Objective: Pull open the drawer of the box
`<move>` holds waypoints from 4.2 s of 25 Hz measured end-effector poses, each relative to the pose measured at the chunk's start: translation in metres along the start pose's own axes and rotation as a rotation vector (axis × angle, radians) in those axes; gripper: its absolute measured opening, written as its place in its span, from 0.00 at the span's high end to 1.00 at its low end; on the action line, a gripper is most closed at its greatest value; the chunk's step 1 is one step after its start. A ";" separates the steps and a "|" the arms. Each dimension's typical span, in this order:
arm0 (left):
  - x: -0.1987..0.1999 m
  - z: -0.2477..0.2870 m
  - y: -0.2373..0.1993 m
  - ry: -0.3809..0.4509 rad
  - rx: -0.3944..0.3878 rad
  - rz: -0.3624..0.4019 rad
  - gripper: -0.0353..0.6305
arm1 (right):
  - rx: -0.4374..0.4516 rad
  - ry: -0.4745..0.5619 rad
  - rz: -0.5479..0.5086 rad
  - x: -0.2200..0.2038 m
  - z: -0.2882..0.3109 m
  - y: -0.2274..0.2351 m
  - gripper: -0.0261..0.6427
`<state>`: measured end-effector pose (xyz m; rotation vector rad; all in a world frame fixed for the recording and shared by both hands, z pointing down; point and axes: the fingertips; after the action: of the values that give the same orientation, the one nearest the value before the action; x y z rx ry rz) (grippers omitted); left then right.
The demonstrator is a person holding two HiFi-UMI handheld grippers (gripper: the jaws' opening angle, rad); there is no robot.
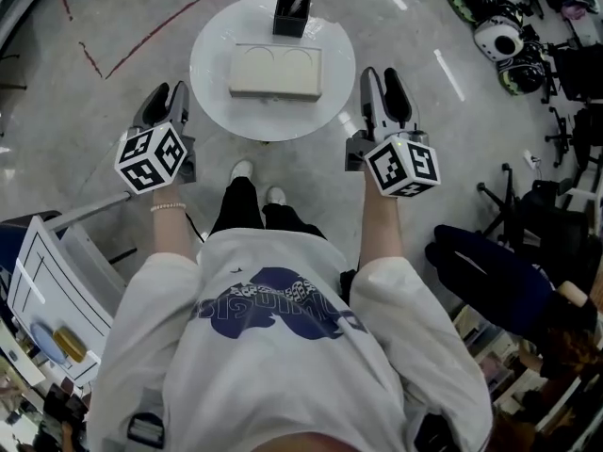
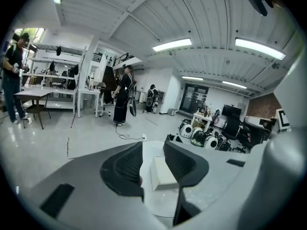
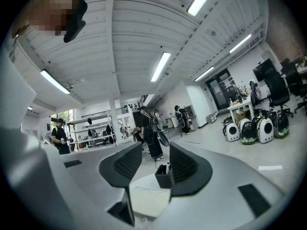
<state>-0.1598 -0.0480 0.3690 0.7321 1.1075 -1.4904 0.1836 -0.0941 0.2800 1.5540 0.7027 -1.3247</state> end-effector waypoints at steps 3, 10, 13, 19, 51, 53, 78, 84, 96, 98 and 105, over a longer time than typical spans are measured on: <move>-0.017 0.026 0.000 -0.062 -0.037 0.004 0.76 | -0.011 -0.035 -0.015 -0.018 0.010 -0.007 0.73; -0.058 0.079 -0.003 -0.226 -0.091 -0.005 0.76 | -0.041 -0.119 -0.041 -0.061 0.027 -0.022 0.73; -0.077 0.095 -0.003 -0.290 -0.114 -0.035 0.76 | -0.058 -0.154 -0.047 -0.079 0.030 -0.024 0.73; -0.112 0.127 0.003 -0.396 -0.170 -0.056 0.76 | -0.087 -0.235 -0.063 -0.119 0.037 -0.024 0.73; -0.178 0.177 0.013 -0.658 -0.184 -0.087 0.78 | -0.159 -0.517 -0.046 -0.244 0.027 -0.010 0.73; -0.178 0.177 0.014 -0.662 -0.183 -0.093 0.79 | -0.156 -0.550 -0.043 -0.254 0.029 -0.010 0.73; -0.176 0.178 0.010 -0.676 -0.164 -0.154 0.81 | -0.145 -0.904 0.020 -0.376 0.075 -0.029 0.75; -0.176 0.177 0.008 -0.674 -0.163 -0.155 0.81 | -0.170 -0.930 0.043 -0.383 0.078 -0.027 0.80; -0.176 0.176 0.007 -0.665 -0.147 -0.155 0.81 | -0.157 -0.948 0.019 -0.385 0.077 -0.032 0.86; -0.176 0.176 0.007 -0.665 -0.146 -0.157 0.81 | -0.150 -0.955 0.006 -0.385 0.077 -0.032 0.86; -0.178 0.177 0.007 -0.666 -0.138 -0.176 0.81 | -0.139 -0.964 0.003 -0.386 0.076 -0.031 0.87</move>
<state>-0.0926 -0.1405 0.5929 0.0181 0.7567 -1.6153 0.0278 -0.0950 0.6432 0.6495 0.1640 -1.7493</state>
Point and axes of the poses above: the fingertips, and each gripper's own axes: z forward along the fingers, y to its right, x out of its top, and after that the axes turned 2 degrees about y, right-handed
